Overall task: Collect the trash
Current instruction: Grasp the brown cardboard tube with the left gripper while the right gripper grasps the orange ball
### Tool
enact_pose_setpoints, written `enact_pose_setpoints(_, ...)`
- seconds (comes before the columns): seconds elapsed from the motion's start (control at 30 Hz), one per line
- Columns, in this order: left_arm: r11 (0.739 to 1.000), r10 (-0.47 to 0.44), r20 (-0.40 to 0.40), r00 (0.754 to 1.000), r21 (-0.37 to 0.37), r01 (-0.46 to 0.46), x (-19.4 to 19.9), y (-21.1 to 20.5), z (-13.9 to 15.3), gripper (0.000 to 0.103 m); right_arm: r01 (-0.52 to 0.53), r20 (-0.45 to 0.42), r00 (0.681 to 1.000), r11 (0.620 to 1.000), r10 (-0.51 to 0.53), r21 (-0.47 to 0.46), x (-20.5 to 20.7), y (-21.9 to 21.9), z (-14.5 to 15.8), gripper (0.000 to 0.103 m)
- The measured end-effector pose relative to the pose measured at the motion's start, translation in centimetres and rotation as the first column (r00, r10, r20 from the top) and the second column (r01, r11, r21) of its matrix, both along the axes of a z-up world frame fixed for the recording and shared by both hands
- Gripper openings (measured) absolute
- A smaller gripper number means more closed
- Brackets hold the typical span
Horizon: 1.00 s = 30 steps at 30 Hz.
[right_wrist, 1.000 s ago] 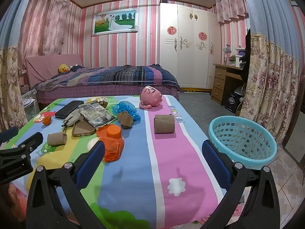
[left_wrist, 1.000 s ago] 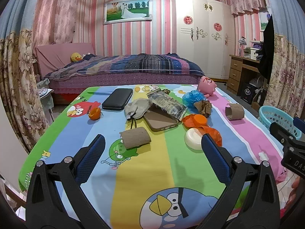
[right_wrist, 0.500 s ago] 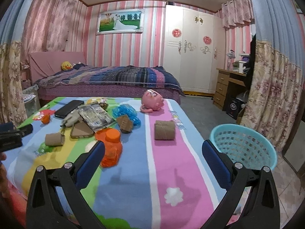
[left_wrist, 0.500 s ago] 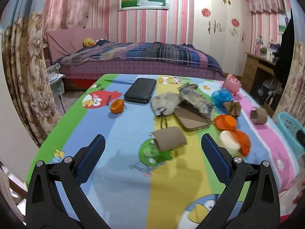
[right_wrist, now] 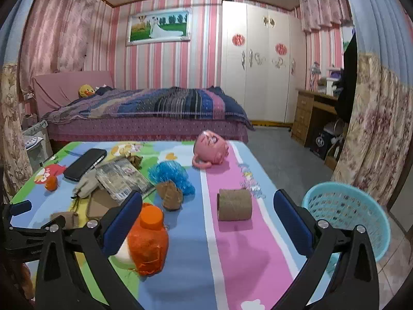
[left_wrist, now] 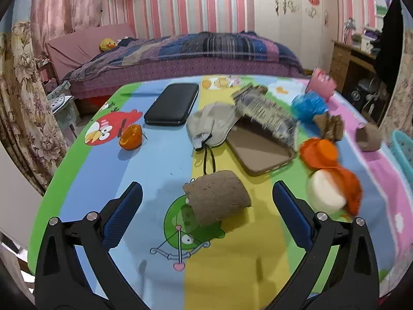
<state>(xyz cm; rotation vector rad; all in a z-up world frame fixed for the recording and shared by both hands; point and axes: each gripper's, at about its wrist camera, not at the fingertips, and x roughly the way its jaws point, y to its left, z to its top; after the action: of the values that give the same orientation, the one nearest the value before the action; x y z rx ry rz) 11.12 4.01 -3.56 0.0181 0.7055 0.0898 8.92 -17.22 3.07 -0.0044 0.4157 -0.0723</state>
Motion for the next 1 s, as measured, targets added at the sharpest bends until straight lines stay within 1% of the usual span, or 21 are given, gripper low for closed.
enact_pose_setpoints(0.07,1.0,0.014,-0.022,1.0,-0.026,-0.014,0.6,0.3,-0.9,0.097,-0.003,-0.022,1.0,1.0,0.003,-0.017,0.3,-0.1,-1.5,0.099)
enact_pose_setpoints(0.17,0.999,0.052,-0.038,0.998,-0.012,-0.053,0.9,0.8,-1.9,0.097,-0.004,-0.072,0.997,1.0,0.002,-0.026,0.6,-0.2,-3.1,0.099)
enact_pose_setpoints(0.23,0.998,0.057,-0.059,0.997,-0.02,-0.059,1.3,1.0,-2.2,0.097,-0.008,-0.101,0.995,1.0,0.005,-0.026,1.0,-0.3,-3.5,0.099)
enact_pose_setpoints(0.3,0.998,0.053,-0.06,0.997,-0.042,-0.056,1.5,1.2,-2.1,0.097,-0.004,-0.107,0.994,1.0,0.001,-0.023,1.2,-0.3,-3.6,0.099)
enact_pose_setpoints(0.4,0.998,0.035,-0.071,0.997,-0.051,-0.039,1.7,1.1,-2.3,0.097,-0.008,-0.111,0.994,1.0,0.007,-0.01,1.5,-0.3,-3.6,0.099)
enact_pose_setpoints(0.43,0.998,0.027,-0.077,0.997,-0.054,-0.031,1.8,1.0,-2.4,0.091,-0.016,-0.117,0.993,1.0,0.016,-0.004,1.6,-0.2,-3.7,0.099)
enact_pose_setpoints(0.47,0.998,0.011,-0.092,0.996,-0.058,-0.017,1.9,0.9,-2.5,0.081,-0.029,-0.131,0.991,1.0,0.029,0.003,1.8,-0.1,-3.9,0.099)
enact_pose_setpoints(0.5,0.997,-0.019,-0.109,0.994,-0.072,0.011,1.9,0.7,-2.7,0.076,-0.041,-0.147,0.988,0.999,0.042,0.006,2.0,0.0,-4.1,0.099)
enact_pose_setpoints(0.57,0.995,-0.058,-0.121,0.991,-0.09,0.047,1.7,0.4,-2.8,0.061,-0.062,-0.163,0.985,0.998,0.063,0.014,2.3,0.2,-4.4,0.099)
enact_pose_setpoints(0.6,0.995,-0.061,-0.116,0.991,-0.082,0.052,1.5,0.2,-2.7,0.059,-0.073,-0.164,0.983,0.997,0.076,0.025,2.4,0.3,-4.5,0.099)
enact_pose_setpoints(0.63,0.996,-0.064,-0.103,0.993,-0.07,0.057,1.3,0.1,-2.5,0.054,-0.079,-0.162,0.983,0.996,0.084,0.035,2.5,0.4,-4.5,0.099)
enact_pose_setpoints(0.67,0.997,-0.063,-0.08,0.995,-0.051,0.059,0.9,0.0,-2.1,0.054,-0.08,-0.16,0.983,0.996,0.085,0.039,2.5,0.4,-4.6,0.099)
enact_pose_setpoints(0.77,0.998,-0.049,-0.035,0.998,-0.031,0.048,0.2,0.3,-1.3,0.054,-0.086,-0.162,0.982,0.995,0.093,0.051,2.7,0.9,-4.7,0.099)
enact_pose_setpoints(0.83,0.999,-0.028,-0.011,1.0,-0.021,0.027,-0.2,0.8,-1.0,0.054,-0.092,-0.161,0.982,0.994,0.099,0.052,2.7,1.3,-4.8,0.099)
enact_pose_setpoints(0.93,0.999,0.027,0.027,0.999,0.019,-0.027,-0.5,1.7,-0.5,0.054,-0.103,-0.158,0.982,0.994,0.108,0.035,2.9,2.0,-5.0,0.099)
enact_pose_setpoints(1.0,0.998,0.051,0.038,0.998,0.028,-0.052,-0.4,2.3,-0.3,0.054,-0.119,-0.157,0.98,0.992,0.123,0.034,3.3,2.6,-5.1,0.099)
